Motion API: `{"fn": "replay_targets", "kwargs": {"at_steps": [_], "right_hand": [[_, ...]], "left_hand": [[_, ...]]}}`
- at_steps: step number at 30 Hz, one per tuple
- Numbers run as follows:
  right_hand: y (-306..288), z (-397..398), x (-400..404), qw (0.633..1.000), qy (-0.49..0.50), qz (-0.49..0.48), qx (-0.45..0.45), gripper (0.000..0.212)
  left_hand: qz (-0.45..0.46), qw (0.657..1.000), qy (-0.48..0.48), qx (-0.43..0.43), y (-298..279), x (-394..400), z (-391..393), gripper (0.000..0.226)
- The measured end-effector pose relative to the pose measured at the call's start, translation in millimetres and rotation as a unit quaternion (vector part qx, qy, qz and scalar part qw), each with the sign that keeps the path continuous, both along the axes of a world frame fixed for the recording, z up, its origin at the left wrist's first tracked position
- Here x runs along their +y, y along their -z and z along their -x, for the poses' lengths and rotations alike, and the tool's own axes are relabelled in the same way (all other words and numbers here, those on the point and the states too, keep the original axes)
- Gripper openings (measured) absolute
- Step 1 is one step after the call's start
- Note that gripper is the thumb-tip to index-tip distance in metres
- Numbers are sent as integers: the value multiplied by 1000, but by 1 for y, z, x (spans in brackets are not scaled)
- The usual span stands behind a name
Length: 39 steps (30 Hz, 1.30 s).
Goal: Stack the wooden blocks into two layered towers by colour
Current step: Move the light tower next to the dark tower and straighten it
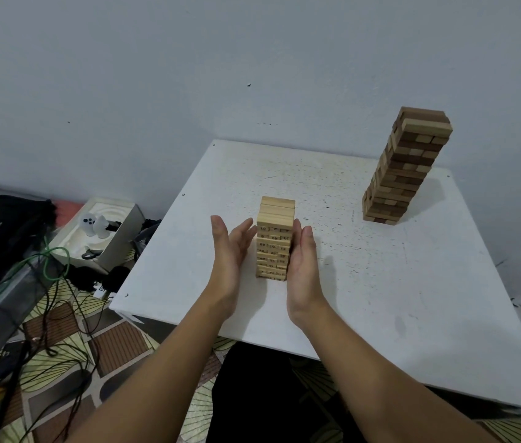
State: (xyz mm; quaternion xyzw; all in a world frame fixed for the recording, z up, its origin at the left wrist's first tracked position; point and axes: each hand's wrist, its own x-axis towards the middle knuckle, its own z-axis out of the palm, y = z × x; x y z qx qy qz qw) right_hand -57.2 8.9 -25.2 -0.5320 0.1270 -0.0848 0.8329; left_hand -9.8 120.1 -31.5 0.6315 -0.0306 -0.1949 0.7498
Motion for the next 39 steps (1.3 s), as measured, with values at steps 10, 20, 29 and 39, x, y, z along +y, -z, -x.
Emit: {"fn": "replay_targets", "kwargs": {"at_steps": [10, 20, 29, 39], "right_hand": [[-1, 1, 6, 1000, 2, 12, 4, 56], [7, 13, -15, 997, 13, 74, 23, 54], [14, 18, -71, 867, -75, 485, 81, 86], [5, 4, -85, 774, -193, 591, 125, 73]], "left_hand": [[41, 999, 12, -32, -5, -25, 29, 100], [-61, 998, 25, -19, -1, 12, 9, 70], [-402, 886, 198, -120, -14, 60, -28, 77], [-492, 824, 225, -170, -20, 39, -49, 78]]}}
